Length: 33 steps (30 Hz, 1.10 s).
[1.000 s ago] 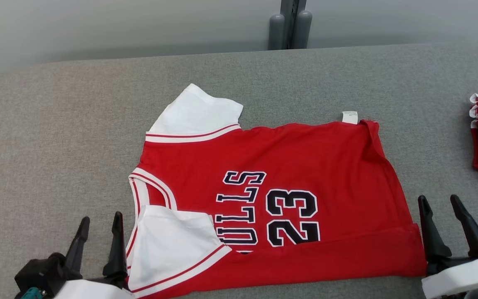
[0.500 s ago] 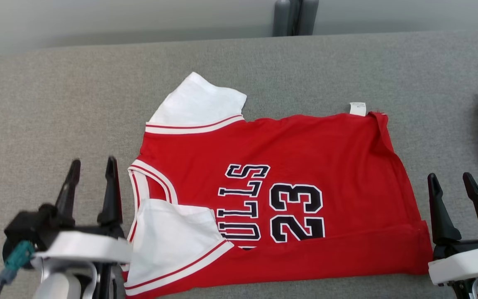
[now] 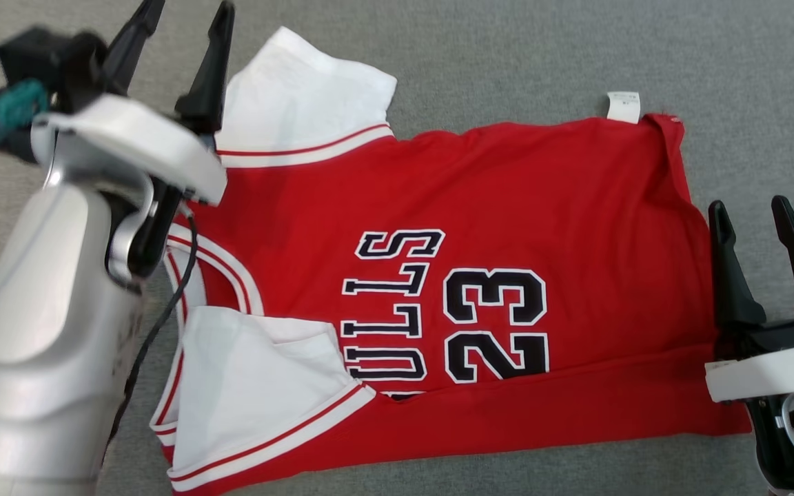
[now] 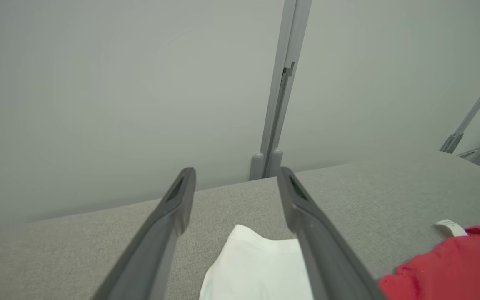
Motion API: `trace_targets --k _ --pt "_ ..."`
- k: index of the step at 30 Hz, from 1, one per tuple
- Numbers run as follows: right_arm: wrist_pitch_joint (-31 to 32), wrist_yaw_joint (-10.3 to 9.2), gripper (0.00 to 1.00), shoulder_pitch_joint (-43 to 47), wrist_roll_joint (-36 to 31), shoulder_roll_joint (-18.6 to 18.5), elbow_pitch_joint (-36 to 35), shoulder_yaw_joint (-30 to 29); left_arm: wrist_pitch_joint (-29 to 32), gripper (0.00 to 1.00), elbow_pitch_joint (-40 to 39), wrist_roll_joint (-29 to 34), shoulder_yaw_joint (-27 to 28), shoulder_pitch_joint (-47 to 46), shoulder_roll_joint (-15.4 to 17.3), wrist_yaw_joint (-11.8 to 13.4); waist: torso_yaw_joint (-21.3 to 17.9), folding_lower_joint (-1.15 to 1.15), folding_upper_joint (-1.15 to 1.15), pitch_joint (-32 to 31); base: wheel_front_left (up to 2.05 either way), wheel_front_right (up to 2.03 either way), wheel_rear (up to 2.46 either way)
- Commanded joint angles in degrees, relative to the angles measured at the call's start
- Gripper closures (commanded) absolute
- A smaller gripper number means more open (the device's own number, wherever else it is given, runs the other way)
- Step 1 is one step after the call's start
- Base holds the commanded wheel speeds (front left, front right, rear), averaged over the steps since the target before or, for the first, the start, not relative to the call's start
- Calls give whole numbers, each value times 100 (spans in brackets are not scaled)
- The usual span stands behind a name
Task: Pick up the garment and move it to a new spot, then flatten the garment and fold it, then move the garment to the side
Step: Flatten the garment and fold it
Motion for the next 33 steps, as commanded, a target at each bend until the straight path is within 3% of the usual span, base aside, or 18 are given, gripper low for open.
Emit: trace_targets --k 1,7,10,16,17,18,19,33 --pt "-30 3 0 -77 34 -38 25 7 43 0 150 -63 -22 -201 -28 -57 -133 0 0 255 0 0 0" --pt "-121 3 0 -308 89 -58 163 152 464 0 1795 -313 -290 -1310 -145 -351 -323 0 0 519 0 0 0" --pt "-175 3 0 -408 125 -76 239 232 598 0 2779 -435 -426 -1759 -177 -406 -437 0 0 622 0 0 0" --pt "-201 3 0 -485 176 -115 299 260 617 0 3808 -556 -583 -2123 -262 -442 -505 0 0 677 0 0 0" --pt "-195 3 0 -497 188 -119 307 255 634 6 3930 -579 -618 -2154 -278 -447 -507 0 0 675 0 0 0" --pt "-192 3 0 -514 197 -127 306 236 623 67 4025 -599 -654 -2182 -300 -451 -506 0 0 672 0 0 0" --pt "-185 3 0 -536 200 -134 303 213 594 100 4103 -617 -694 -2206 -326 -453 -499 0 0 669 0 0 0" --pt "509 3 0 -2015 529 -807 973 566 -30 100 4209 -1039 -1408 -2622 -535 -449 -52 0 0 686 0 0 0"
